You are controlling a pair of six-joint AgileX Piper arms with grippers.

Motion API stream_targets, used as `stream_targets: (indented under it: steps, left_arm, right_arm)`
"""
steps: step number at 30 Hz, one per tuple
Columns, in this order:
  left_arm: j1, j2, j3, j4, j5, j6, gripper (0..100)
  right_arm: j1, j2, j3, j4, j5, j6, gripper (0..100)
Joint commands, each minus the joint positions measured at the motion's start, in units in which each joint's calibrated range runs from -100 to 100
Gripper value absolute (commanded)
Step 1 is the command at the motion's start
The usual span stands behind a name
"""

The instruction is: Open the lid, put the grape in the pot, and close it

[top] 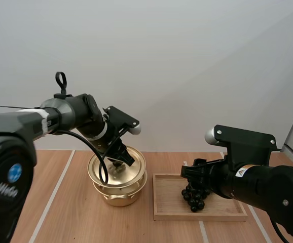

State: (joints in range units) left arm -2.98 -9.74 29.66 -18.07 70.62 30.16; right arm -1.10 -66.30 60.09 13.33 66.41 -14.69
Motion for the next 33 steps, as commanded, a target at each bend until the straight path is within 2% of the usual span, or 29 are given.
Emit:
stream_targets:
  steps: [1, 7, 12, 16, 19, 23, 33]
  left_arm:
    - [-0.14, -7.40, -2.27, 0.37, 1.12, -0.32, 0]
    - [-0.07, -19.05, -10.20, 0.58, 2.56, -1.42, 0]
    - [-0.07, -25.46, -17.60, 2.55, 2.72, -6.04, 0]
    - [-0.07, -29.73, -21.05, 2.55, 2.72, -6.26, 0]
    - [-0.07, -32.44, -21.95, 2.55, -1.69, -6.17, 0]
    - [-0.07, -36.42, -22.06, 2.55, -8.53, -6.17, 0]
    - [-0.07, -42.53, -22.06, 2.55, -9.59, -6.17, 0]
  right_arm:
    - [-0.16, -0.19, -0.42, -0.03, -0.34, 0.20, 100]
    - [-0.16, -0.19, -0.42, 0.08, -0.34, 0.20, 100]
    - [-0.16, -0.19, -0.42, -0.04, -0.34, 0.20, 100]
    - [-0.16, -0.19, -0.42, 0.54, -0.34, 0.20, 100]
    - [-0.16, 1.67, -0.42, 2.66, -1.42, 0.20, 100]
    - [-0.16, 8.02, -0.42, 3.01, -9.22, 0.20, 100]
    - [-0.16, 28.55, -0.42, 2.99, -24.25, 0.20, 100]
